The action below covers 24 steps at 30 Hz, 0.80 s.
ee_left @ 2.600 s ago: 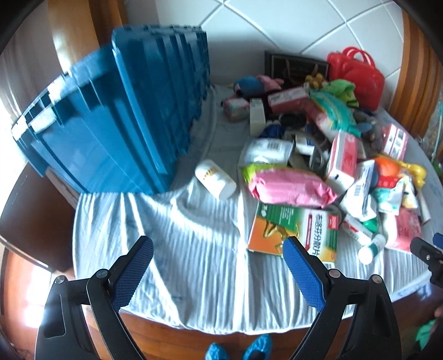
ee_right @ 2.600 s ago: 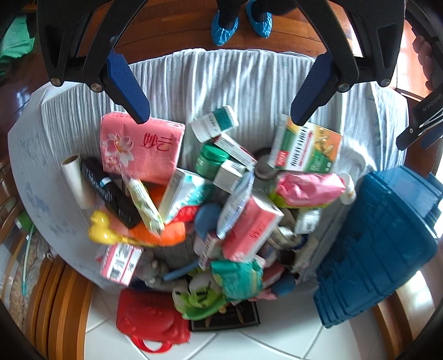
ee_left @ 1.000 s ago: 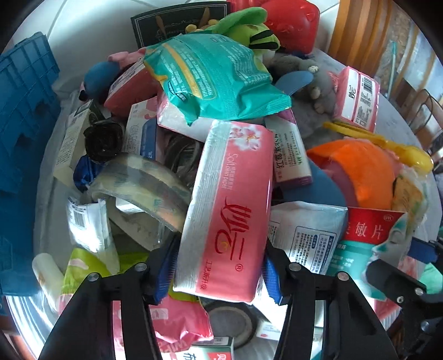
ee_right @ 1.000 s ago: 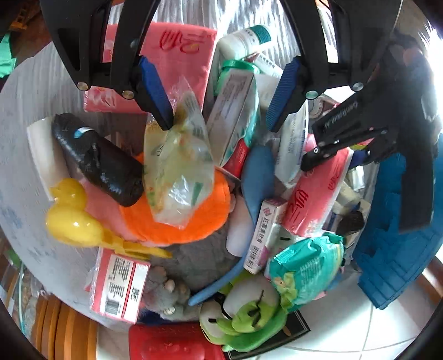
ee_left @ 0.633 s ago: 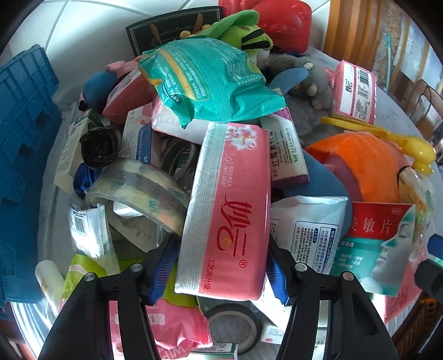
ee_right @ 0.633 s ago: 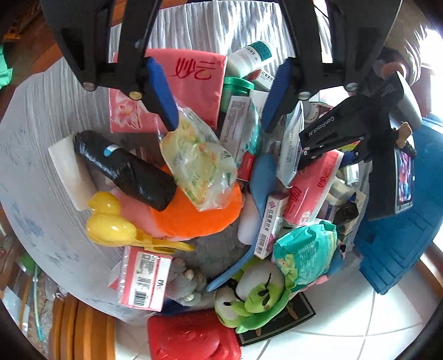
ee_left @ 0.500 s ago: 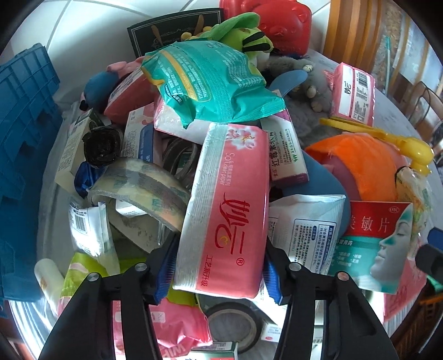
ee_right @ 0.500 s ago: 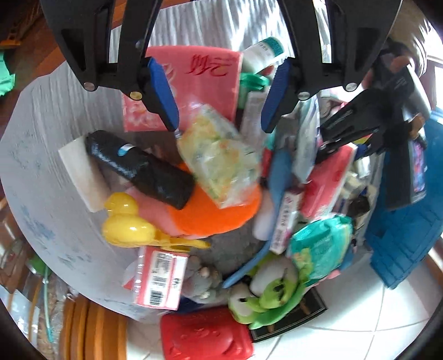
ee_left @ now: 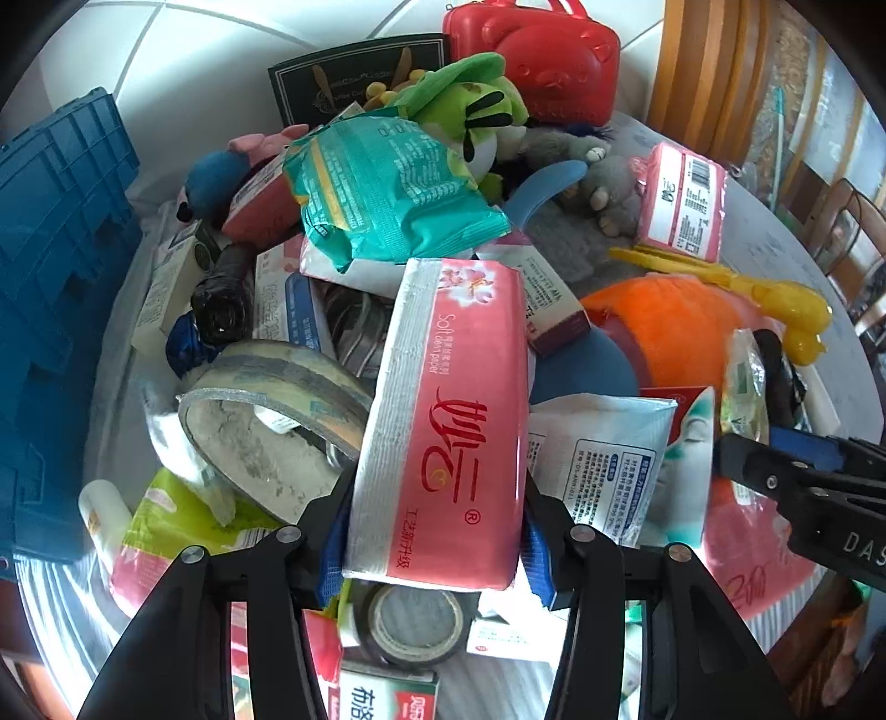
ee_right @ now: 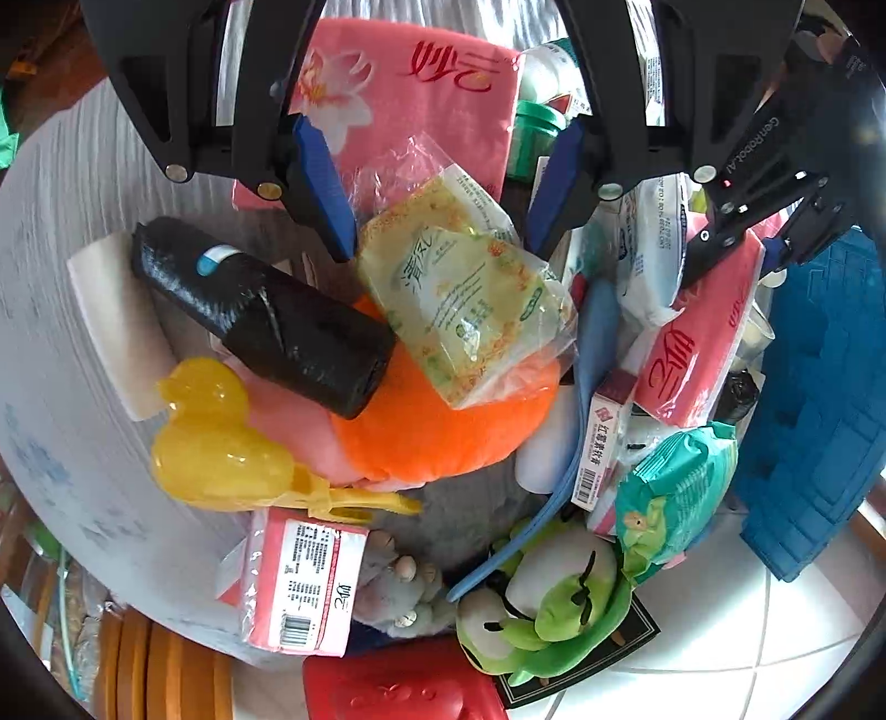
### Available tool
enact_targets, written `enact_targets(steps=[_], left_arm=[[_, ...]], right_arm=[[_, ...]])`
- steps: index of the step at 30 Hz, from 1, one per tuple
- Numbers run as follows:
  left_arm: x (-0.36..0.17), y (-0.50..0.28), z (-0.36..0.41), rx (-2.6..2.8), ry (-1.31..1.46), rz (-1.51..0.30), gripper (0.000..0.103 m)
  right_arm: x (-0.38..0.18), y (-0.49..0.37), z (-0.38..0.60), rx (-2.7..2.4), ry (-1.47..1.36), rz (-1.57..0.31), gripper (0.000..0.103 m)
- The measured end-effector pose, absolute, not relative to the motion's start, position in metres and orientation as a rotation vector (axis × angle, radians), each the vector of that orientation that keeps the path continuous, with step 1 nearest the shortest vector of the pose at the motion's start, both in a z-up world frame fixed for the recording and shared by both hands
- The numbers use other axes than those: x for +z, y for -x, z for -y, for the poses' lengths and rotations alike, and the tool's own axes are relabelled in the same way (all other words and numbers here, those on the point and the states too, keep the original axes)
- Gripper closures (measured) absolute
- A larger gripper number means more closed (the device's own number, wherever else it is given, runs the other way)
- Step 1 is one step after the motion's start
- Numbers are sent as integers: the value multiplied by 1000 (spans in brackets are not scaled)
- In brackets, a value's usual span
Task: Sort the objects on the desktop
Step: 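Close the left gripper on the pink tissue pack while the right gripper closes on the clear bag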
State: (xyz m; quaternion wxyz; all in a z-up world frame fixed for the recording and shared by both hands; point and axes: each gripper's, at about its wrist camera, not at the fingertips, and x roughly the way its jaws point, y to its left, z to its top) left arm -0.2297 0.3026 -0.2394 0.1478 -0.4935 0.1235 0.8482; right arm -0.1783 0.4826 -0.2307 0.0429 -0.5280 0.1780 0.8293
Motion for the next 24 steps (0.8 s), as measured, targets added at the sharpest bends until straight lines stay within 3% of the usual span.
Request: enact_targets(steps=[3,5,13,24], left_arm=[[-245,229,-307,2460,1429,-374,53],[-246,228,-309,2476,1428,-383,53],[-230,223,-302,2507,1418,-310,54],[-167,206,-279,2598,1244,-187,54]], right_arm=[[-236,181,-491,2561,1619,-560,31],[-240,183,-496,2568,1630,-569,30],[-227,185,-482,2643,1608,-442,53],[-166,189,-460,2812,1443,-299,54]])
